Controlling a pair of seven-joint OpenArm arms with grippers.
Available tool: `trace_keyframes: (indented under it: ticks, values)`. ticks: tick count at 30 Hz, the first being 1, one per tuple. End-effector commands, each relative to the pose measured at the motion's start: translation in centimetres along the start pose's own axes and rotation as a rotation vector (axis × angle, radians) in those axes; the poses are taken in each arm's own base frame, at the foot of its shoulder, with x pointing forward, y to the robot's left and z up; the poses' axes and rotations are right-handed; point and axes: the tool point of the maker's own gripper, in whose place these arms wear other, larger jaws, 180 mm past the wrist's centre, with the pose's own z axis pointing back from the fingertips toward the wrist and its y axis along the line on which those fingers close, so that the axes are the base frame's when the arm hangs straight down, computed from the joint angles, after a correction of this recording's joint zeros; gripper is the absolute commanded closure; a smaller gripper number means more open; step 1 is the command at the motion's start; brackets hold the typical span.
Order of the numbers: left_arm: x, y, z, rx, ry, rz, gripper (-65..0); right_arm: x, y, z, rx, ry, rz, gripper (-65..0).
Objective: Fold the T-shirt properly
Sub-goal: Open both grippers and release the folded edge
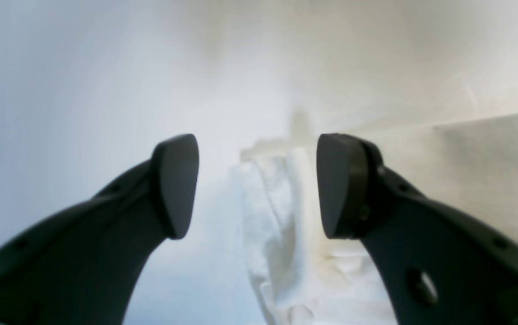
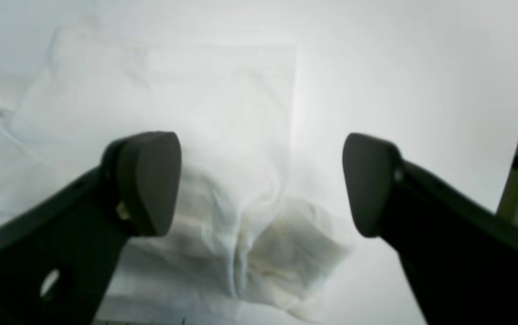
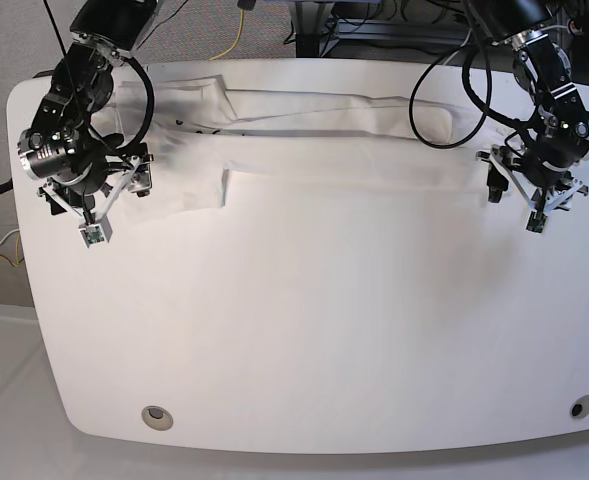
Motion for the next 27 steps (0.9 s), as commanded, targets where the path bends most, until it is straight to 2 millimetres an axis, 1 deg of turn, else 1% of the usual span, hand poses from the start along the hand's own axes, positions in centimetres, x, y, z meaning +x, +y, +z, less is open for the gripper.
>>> trace_keyframes:
  ticks: [1,9,11,15,18,20,24,27]
  values:
    - [1.5,0.6,0.4,0.015,-0.047,-0.011,-39.3,1.6,-0.1,-0.4,0.015,-0.049,0.004,-54.0]
    - [1.5,0.7,0.5,0.02,-0.046,-0.013,-39.3,2.1,0.0,-2.5,0.066,-0.095,-0.043,-54.0]
    - [1.5,0.8,0.5,0.021,-0.045,-0.015,-39.3,1.8,0.1,-3.1,0.08,-0.09,-0.054,-54.0]
    - [1.5,0.9,0.5,0.023,-0.044,-0.017,-39.3,2.3,0.0,-4.2,0.099,-0.088,-0.078,-54.0]
    - [1.4,0.9,0.5,0.024,-0.043,-0.018,-39.3,2.4,-0.1,-4.7,0.11,-0.101,-0.095,-54.0]
    - [1.4,0.9,0.5,0.024,-0.043,-0.018,-39.3,2.6,-0.5,-4.8,0.109,-0.118,-0.095,-54.0]
    - [1.4,0.9,0.5,0.024,-0.043,-0.018,-39.3,2.2,-0.9,-5.4,0.111,-0.116,-0.104,-54.0]
    - [1.4,0.9,0.5,0.024,-0.043,-0.018,-39.3,1.7,-0.9,-6.1,0.125,-0.108,-0.118,-54.0]
